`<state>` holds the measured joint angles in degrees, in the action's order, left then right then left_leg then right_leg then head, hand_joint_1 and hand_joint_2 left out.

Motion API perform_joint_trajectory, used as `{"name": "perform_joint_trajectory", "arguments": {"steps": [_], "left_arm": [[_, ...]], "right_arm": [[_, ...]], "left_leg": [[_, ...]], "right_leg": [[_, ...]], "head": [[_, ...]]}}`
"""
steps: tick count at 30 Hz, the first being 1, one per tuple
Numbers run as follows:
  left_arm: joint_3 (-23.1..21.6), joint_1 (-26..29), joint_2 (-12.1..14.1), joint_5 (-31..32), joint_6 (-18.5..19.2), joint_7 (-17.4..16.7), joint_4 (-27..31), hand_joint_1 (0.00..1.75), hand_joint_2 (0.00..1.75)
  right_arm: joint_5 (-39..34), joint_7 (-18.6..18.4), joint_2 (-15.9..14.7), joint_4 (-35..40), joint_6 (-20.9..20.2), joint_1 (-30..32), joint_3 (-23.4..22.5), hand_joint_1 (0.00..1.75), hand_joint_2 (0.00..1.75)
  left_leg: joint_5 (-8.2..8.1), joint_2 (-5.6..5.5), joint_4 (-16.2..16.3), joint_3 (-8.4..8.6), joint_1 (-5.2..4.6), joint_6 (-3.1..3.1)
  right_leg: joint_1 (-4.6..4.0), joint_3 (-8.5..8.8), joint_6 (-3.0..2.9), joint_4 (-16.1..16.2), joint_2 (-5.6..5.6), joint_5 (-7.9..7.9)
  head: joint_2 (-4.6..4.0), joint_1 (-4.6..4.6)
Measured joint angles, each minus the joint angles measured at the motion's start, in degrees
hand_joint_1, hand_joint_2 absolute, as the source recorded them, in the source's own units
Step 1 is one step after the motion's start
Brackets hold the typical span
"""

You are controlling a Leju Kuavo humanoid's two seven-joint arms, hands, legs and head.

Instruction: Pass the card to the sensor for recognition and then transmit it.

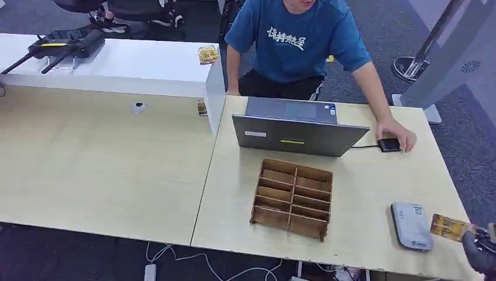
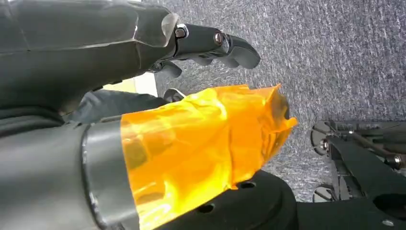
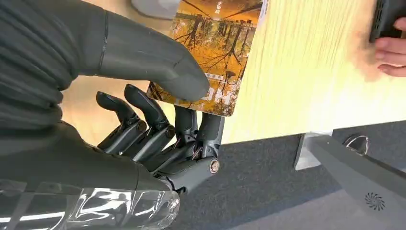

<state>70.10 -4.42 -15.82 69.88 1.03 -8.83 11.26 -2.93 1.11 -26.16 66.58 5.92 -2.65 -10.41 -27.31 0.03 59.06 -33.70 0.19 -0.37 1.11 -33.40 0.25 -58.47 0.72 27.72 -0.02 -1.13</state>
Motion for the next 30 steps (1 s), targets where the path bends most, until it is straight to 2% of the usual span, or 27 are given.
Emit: {"name": "perform_joint_trajectory", "arguments": {"steps": [12, 30], "left_arm": [[0.0, 0.0, 0.0, 0.1, 0.2, 0.0, 0.0, 0.00, 0.00], [0.0, 0.0, 0.0, 0.1, 0.2, 0.0, 0.0, 0.00, 0.00]], "right_arm": [[0.9, 0.0, 1.9, -3.5, 0.2, -3.3, 2.9, 1.75, 1.75], [1.0, 0.0, 2.3, -5.2, 0.0, -4.0, 4.3, 1.75, 1.75]], "left_leg": [[0.00, -0.01, 0.0, -0.01, 0.00, 0.00], [0.00, -0.01, 0.0, -0.01, 0.00, 0.00]], "right_leg": [[0.00, 0.00, 0.00, 0.0, 0.01, 0.00], [0.00, 0.00, 0.00, 0.0, 0.01, 0.00]], "head": [[0.00, 0.00], [0.00, 0.00]]}}
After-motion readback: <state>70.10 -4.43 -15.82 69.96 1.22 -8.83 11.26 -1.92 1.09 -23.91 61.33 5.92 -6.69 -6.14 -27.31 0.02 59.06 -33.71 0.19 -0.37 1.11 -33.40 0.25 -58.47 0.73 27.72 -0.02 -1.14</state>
